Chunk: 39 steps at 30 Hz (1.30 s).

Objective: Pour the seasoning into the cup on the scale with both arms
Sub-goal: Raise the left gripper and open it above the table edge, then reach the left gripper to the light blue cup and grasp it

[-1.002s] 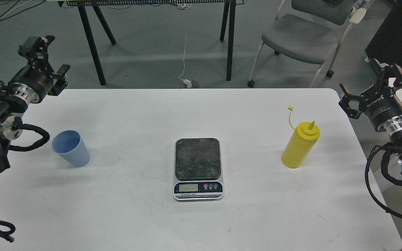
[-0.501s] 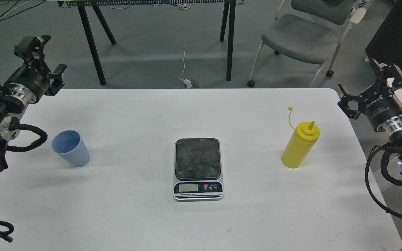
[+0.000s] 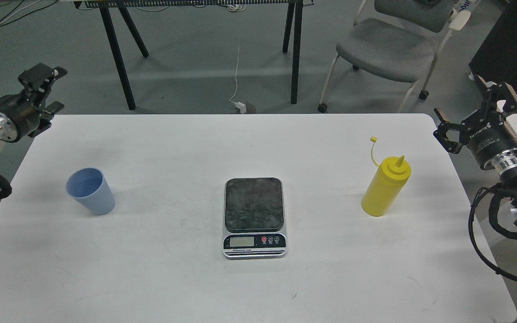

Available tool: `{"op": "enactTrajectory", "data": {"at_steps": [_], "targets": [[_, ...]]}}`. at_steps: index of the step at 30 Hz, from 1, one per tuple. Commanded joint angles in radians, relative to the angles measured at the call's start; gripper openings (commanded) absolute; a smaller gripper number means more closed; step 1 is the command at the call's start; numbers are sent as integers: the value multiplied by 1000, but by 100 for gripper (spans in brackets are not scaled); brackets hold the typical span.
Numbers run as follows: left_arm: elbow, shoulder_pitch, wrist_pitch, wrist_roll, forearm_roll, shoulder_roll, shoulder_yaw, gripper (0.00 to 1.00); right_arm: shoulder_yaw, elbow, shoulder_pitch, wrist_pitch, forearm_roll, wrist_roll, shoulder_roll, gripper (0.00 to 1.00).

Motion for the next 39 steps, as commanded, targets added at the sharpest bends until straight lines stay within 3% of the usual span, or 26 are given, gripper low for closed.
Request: {"op": "enactTrajectory", "data": {"at_steps": [1,7,10,12,17,19,23,34,39], "targets": [[-10,-17,0,0,110,43,5,99,0,0,0,0,0,0,2,100],[-12,-23,0,0,298,44,37,99,-1,6,-1,0,0,0,5,100],[-80,-30,0,0,341,38,43,99,-1,6,-1,0,-1,0,18,100],[-207,-50,0,0,352,61,48,99,-1,6,-1,0,-1,0,19,100],[-680,-77,0,0,543,224,45,99,-16,6,2,0,-6,0,19,100],[-774,-73,62,0,721,231,45,99,-27,6,3,0,-6,0,21,100],[-768,-66,104,0,915,228,51,99,-27,11,-1,0,-6,1,19,100],[-688,-61,127,0,1029,270,54,99,-27,12,-1,0,-6,1,21,100],[-674,5,173,0,1046,310,54,99,-27,12,0,0,-6,3,22,100]]}}
